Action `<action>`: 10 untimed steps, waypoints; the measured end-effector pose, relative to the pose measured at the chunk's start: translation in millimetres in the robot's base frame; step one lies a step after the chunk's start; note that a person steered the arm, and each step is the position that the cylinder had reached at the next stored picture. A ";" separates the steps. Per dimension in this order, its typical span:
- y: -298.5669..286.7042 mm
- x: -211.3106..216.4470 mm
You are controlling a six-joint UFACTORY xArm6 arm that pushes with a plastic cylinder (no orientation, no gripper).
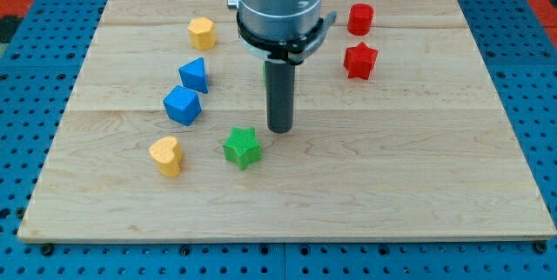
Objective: Move the green star below the green circle
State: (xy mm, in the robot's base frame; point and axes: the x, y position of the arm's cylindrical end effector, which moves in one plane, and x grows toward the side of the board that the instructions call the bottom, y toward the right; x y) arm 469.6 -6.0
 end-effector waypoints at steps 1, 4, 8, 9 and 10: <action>-19.6 16.2; -102.4 18.1; 0.8 44.1; 13.3 -19.1; 96.3 -89.9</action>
State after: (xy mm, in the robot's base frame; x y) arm 379.7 90.4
